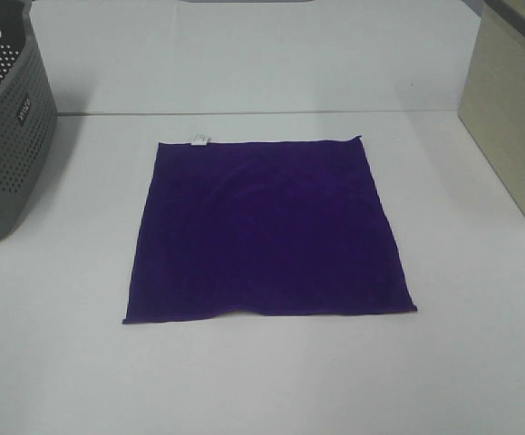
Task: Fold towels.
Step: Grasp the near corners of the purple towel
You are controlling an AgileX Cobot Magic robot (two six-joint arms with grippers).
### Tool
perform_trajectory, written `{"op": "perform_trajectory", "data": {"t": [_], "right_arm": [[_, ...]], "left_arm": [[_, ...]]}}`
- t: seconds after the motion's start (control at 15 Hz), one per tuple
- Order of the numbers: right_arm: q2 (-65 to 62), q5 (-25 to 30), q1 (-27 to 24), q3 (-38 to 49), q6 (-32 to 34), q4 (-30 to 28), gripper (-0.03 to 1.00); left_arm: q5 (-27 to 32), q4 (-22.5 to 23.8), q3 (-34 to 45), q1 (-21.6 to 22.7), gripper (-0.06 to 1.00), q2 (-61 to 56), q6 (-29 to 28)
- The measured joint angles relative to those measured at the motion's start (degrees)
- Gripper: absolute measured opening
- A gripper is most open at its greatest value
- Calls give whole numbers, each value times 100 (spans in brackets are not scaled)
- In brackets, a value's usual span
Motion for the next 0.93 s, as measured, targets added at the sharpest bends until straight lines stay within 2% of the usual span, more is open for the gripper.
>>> {"op": "perform_trajectory", "data": {"t": [0.93], "right_arm": [[0,0,0,0,0,6,96]], "left_arm": [[0,0,0,0,99,0,6]]}}
